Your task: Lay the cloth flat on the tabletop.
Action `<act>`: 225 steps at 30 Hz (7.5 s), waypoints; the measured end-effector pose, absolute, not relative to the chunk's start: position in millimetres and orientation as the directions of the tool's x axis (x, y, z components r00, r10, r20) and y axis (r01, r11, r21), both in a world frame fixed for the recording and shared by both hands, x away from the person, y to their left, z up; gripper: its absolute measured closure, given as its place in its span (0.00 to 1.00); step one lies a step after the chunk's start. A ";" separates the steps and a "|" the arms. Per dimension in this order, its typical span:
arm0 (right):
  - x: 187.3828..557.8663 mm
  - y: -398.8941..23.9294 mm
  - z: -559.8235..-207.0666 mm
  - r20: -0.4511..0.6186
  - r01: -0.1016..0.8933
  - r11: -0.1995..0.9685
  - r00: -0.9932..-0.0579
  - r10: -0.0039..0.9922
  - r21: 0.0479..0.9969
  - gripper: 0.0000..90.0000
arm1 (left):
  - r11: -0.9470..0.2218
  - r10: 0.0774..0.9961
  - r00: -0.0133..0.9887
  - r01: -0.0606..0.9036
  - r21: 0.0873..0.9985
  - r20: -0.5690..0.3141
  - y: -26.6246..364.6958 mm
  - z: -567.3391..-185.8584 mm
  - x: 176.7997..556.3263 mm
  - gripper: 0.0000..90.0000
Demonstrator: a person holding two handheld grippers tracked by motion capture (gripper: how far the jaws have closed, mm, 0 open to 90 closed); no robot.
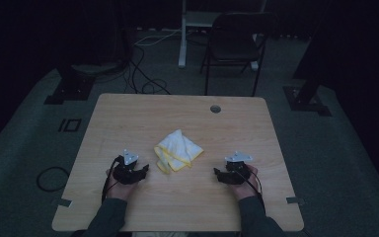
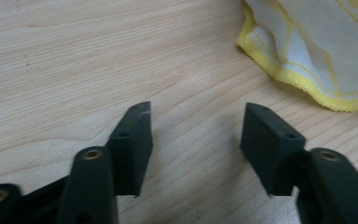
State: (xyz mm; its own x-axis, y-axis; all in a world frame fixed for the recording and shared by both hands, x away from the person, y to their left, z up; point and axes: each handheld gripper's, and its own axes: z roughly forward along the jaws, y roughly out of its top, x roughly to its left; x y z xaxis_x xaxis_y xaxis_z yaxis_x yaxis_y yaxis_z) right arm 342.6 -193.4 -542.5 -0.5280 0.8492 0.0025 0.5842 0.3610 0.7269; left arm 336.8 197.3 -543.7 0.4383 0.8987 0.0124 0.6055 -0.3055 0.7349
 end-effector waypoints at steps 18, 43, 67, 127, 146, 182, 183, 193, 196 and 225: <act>335.9 -183.1 -524.1 -0.022 0.516 0.373 -0.564 0.825 0.771 0.58 | -0.326 0.867 0.498 0.569 0.755 -0.002 187.7 -528.4 326.1 0.56; 341.1 -146.4 -514.9 -0.052 0.448 0.415 -0.627 0.777 0.792 0.73 | -0.392 0.798 0.602 0.503 0.770 0.013 147.3 -519.9 311.5 0.55; 350.6 -122.6 -519.8 -0.044 0.444 0.430 -0.654 0.755 0.786 0.72 | -0.414 0.801 0.599 0.532 0.739 0.018 128.6 -531.2 314.7 0.61; 382.8 -150.5 -508.4 -0.005 0.481 0.358 -0.592 0.806 0.800 0.96 | -0.249 0.900 0.436 0.519 0.818 -0.003 199.6 -489.9 341.5 1.00; 392.2 -168.8 -504.9 0.028 0.510 0.307 -0.547 0.837 0.804 0.97 | -0.279 0.905 0.424 0.516 0.810 0.042 201.7 -483.4 376.6 1.00; 394.4 -158.1 -490.3 -0.015 0.486 0.316 -0.528 0.849 0.815 0.71 | -0.283 0.916 0.401 0.588 0.758 0.031 157.5 -509.1 448.2 1.00; 393.0 -153.1 -489.9 -0.014 0.478 0.326 -0.547 0.837 0.816 0.72 | -0.281 0.916 0.400 0.589 0.758 0.029 157.7 -509.4 448.2 1.00; 390.8 -109.5 -501.2 -0.006 0.454 0.376 -0.632 0.775 0.808 0.75 | -0.278 0.917 0.399 0.591 0.757 0.025 158.5 -510.4 447.6 1.00; 392.6 -103.0 -500.4 -0.003 0.449 0.375 -0.637 0.771 0.811 0.75 | -0.280 0.916 0.401 0.589 0.758 0.027 158.6 -510.1 447.3 1.00; 411.6 -88.0 -513.9 0.027 0.518 0.375 -0.613 0.790 0.769 0.96 | -0.234 0.927 0.374 0.591 0.772 -0.005 172.5 -504.8 449.2 1.00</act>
